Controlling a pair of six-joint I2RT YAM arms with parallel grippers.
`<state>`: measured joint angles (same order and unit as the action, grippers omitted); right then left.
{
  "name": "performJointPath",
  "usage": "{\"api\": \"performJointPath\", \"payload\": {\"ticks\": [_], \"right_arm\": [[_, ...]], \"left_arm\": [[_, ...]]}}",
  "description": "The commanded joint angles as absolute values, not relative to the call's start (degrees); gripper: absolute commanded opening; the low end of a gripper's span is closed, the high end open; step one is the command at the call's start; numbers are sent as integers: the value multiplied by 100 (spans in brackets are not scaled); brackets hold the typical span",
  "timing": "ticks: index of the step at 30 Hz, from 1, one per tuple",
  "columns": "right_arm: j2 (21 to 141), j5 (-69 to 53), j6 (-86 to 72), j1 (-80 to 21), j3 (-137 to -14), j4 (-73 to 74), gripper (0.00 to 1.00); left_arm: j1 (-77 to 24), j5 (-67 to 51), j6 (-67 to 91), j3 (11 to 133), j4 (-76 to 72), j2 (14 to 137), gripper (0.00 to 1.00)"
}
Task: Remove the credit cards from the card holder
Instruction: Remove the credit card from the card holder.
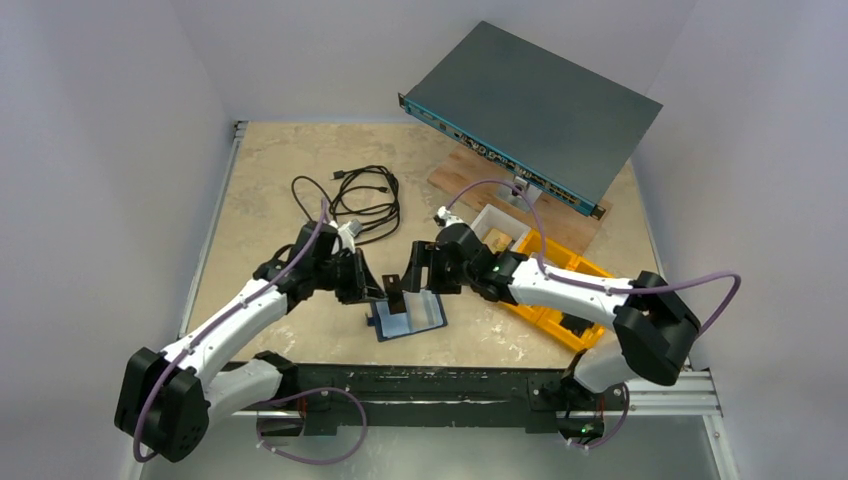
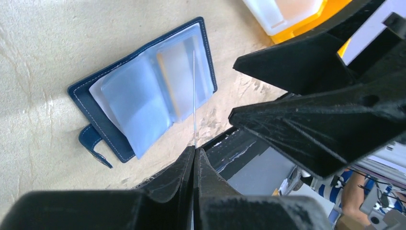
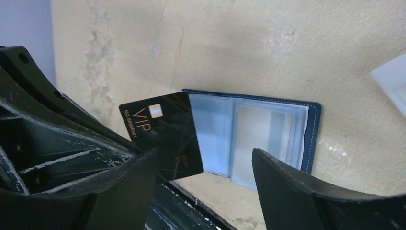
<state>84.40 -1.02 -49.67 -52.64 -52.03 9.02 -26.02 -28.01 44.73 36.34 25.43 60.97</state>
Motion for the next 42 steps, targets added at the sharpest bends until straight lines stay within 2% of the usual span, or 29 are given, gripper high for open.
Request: {"api": "performJointPath", "payload": {"ticks": [1, 11, 20, 27, 32, 38, 39, 41, 42], "right_arm": [[7883, -972, -5058, -4870, -4634, -441, 72], [7092, -1953, -5168, -4366, -4037, -1929, 73], [7058, -2806, -5600, -4149, -3809, -2943, 68], [7121, -3092, -5794, -4122, -3793, -3219, 55], [7152, -3167, -5861, -4110, -3763, -3322, 34], [7186, -3250, -5869, -4112, -3793, -3235, 1], [7169, -3212, -5848, -4113, -3800, -3159, 0], [7107, -3098, -5737, -4112, -3852, -2846, 0], [7038, -2959, -5630, -4112, -3880, -2528, 0]], "left_arm": [[-2370, -3456, 4509, 3867, 2358, 5864, 0], [-1676, -5044, 5635, 3578, 687, 5561, 0], [-1607, -5582, 6494, 3274, -946, 5594, 0], [-1608, -5691, 6462, 3300, -1037, 5622, 0], [-1608, -5750, 6375, 3313, -990, 5661, 0], [-1617, -5974, 6290, 3424, -944, 5718, 0], [-1617, -5977, 6214, 3460, -827, 5714, 2], [-1611, -5918, 5987, 3531, -497, 5676, 16], [-1609, -5833, 5806, 3590, -229, 5636, 26]]}}
